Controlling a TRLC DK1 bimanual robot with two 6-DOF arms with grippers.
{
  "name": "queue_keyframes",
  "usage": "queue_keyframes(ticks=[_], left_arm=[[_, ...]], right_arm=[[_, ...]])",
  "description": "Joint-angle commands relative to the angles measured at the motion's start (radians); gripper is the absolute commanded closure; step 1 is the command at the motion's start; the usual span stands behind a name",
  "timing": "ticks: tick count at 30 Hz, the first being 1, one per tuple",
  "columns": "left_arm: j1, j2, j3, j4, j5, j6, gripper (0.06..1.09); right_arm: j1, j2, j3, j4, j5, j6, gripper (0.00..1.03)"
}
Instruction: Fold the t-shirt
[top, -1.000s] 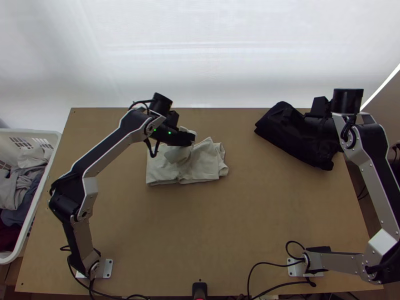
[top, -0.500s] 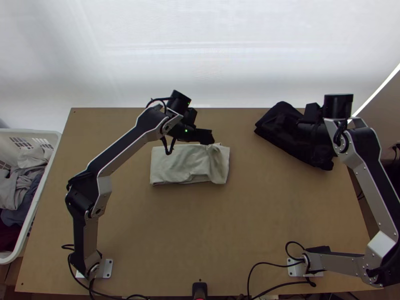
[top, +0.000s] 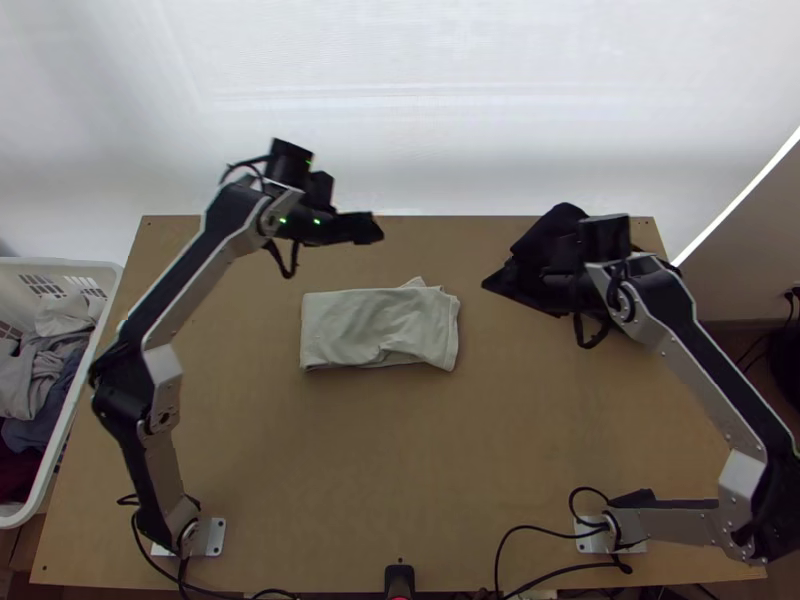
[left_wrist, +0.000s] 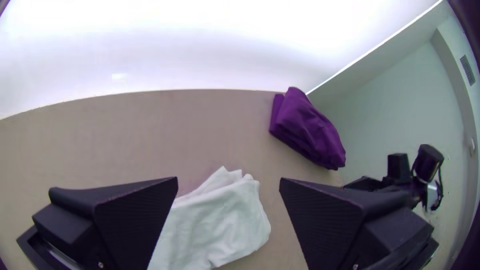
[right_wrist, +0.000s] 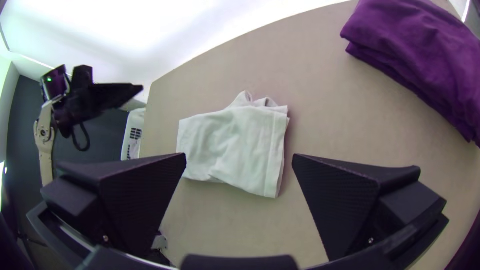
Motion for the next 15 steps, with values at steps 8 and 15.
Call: queue_keyframes(ticks=[8, 15], left_arm=[[0.11, -0.203, 0.001, -0.094, 0.0, 0.031, 0.1], [0.178, -0.255, -0.02, -0.129, 0.0, 0.047, 0.1]], right_arm=[[0.066, 0.241, -0.067, 0.171, -0.019, -0.007, 0.03], [0.088, 0.385, -0.046, 0.228, -0.108, -0.058, 0.03]])
